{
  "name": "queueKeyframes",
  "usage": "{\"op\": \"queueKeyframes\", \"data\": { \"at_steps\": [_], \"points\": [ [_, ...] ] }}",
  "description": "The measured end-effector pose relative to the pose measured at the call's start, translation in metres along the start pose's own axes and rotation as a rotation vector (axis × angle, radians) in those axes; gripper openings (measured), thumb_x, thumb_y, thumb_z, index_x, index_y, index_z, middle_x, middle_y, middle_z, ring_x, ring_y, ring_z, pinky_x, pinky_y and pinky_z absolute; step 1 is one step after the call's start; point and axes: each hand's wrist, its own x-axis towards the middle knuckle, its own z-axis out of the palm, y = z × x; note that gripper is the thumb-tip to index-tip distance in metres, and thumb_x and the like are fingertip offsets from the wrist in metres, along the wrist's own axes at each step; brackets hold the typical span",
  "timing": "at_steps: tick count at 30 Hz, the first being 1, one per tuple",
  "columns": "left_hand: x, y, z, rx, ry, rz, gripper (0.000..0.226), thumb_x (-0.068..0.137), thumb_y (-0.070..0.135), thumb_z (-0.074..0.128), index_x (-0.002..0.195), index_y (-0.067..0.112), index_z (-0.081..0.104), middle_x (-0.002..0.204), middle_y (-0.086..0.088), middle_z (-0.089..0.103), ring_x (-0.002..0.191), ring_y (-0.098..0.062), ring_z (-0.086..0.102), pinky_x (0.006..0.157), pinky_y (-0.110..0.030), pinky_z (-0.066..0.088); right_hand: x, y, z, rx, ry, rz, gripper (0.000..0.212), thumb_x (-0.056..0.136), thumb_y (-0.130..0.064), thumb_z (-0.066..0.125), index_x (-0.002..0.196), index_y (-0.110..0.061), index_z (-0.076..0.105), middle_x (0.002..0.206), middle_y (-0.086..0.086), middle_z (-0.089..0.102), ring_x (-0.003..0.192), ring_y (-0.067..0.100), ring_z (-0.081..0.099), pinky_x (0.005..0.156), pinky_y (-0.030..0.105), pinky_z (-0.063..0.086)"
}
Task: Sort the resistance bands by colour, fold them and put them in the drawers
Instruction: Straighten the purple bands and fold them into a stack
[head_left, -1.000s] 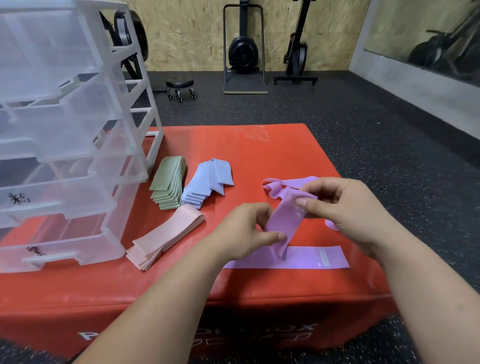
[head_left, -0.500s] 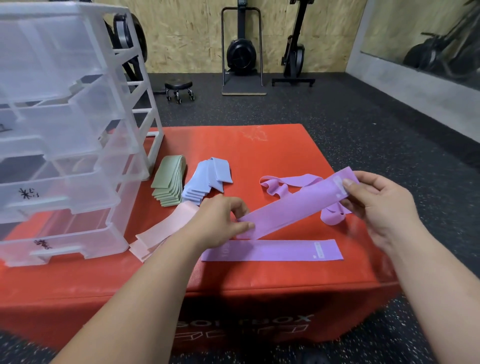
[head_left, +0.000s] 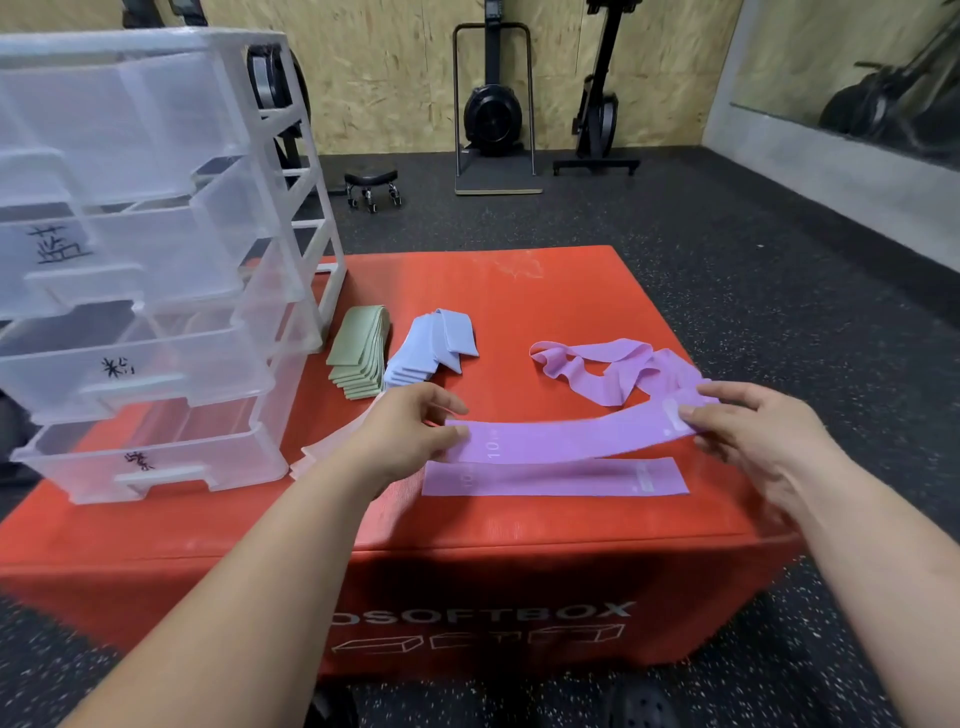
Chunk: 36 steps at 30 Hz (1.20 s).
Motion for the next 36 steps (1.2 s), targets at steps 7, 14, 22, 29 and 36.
{"op": "queueKeyframes", "data": {
  "at_steps": [7, 14, 22, 29, 36],
  "points": [
    [-0.002, -0.019, 0.001, 0.073, 0.076, -0.058, 0.03, 0.085, 0.003, 0.081, 0.105, 0.025, 0.074, 0.098, -0.009, 0.071, 0.083, -0.023, 0.073, 0.086, -0.048, 0.065, -0.008, 0.014, 0.0, -0.088, -0.048, 0.103, 0.031, 0.081, 0.002, 0.083, 0.106, -0.011, 0.07, 0.099, 0.016, 0.071, 0.075, 0.02, 0.067, 0.058, 0.024, 0.059],
    [-0.006, -0.026, 0.004, 0.185, 0.177, -0.043, 0.03, 0.08, 0.006, 0.077, 0.097, 0.03, 0.071, 0.092, 0.002, 0.075, 0.086, -0.019, 0.073, 0.085, -0.046, 0.063, -0.005, 0.026, 0.003, -0.209, -0.045, 0.09, 0.026, 0.086, 0.002, 0.079, 0.109, -0.008, 0.073, 0.09, 0.01, 0.071, 0.064, 0.017, 0.063, 0.051, 0.023, 0.057],
    [-0.008, -0.03, 0.009, 0.421, 0.169, 0.043, 0.032, 0.086, 0.0, 0.065, 0.097, 0.029, 0.066, 0.091, 0.012, 0.064, 0.08, -0.017, 0.065, 0.076, -0.037, 0.06, 0.001, 0.038, 0.0, -0.704, -0.018, -0.073, 0.024, 0.073, -0.009, 0.085, 0.092, -0.02, 0.074, 0.066, -0.005, 0.075, 0.064, 0.018, 0.069, 0.084, 0.047, 0.062],
    [-0.009, -0.03, 0.012, 0.602, 0.111, 0.11, 0.037, 0.081, 0.0, 0.067, 0.11, 0.022, 0.07, 0.1, 0.003, 0.065, 0.086, -0.019, 0.064, 0.071, -0.03, 0.05, -0.007, 0.035, 0.008, -0.952, -0.013, -0.226, 0.022, 0.076, -0.01, 0.083, 0.091, -0.022, 0.072, 0.06, -0.011, 0.07, 0.068, -0.003, 0.064, 0.065, 0.014, 0.039],
    [-0.011, -0.029, 0.01, 0.766, 0.101, 0.218, 0.036, 0.085, 0.013, 0.071, 0.119, 0.023, 0.069, 0.116, 0.002, 0.062, 0.103, -0.023, 0.062, 0.08, -0.038, 0.054, -0.008, 0.037, 0.006, -1.058, -0.039, -0.309, 0.03, 0.074, -0.017, 0.087, 0.098, -0.026, 0.071, 0.077, -0.011, 0.069, 0.078, 0.014, 0.066, 0.078, 0.031, 0.048]
  ]
}}
